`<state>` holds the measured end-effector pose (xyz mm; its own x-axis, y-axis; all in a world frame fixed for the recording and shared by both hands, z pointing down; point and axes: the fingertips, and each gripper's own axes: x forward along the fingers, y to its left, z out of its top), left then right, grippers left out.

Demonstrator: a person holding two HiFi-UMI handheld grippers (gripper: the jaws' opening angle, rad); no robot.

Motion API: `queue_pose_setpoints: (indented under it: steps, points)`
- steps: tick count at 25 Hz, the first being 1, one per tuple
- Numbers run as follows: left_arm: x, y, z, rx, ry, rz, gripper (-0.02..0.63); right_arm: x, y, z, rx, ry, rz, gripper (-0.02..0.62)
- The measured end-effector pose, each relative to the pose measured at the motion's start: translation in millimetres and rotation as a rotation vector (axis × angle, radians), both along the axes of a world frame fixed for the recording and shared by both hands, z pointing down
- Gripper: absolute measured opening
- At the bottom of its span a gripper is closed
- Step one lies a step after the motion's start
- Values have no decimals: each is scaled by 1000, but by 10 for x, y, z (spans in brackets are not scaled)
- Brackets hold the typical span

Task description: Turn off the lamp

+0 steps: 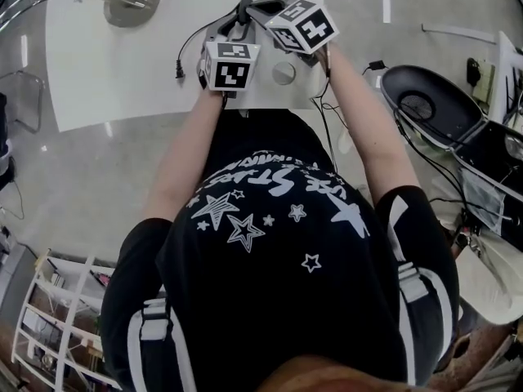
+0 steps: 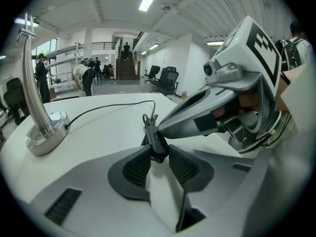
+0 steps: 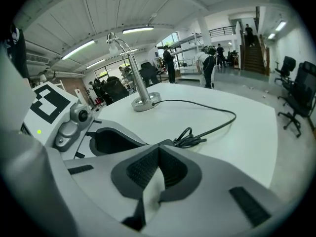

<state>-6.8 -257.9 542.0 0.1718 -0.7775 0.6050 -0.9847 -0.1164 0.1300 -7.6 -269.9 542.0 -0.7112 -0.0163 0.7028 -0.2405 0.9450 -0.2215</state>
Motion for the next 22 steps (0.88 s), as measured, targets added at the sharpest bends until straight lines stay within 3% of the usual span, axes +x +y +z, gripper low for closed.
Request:
queue_pose_setpoints:
  steps: [13,22]
  points:
    - [-10,8,46,-20,12,10,130,-21,6,54,-75,103,-44,6]
    - [-7,20,96,-29,30,15,130,-23,-11,66,-77,103,-26,6]
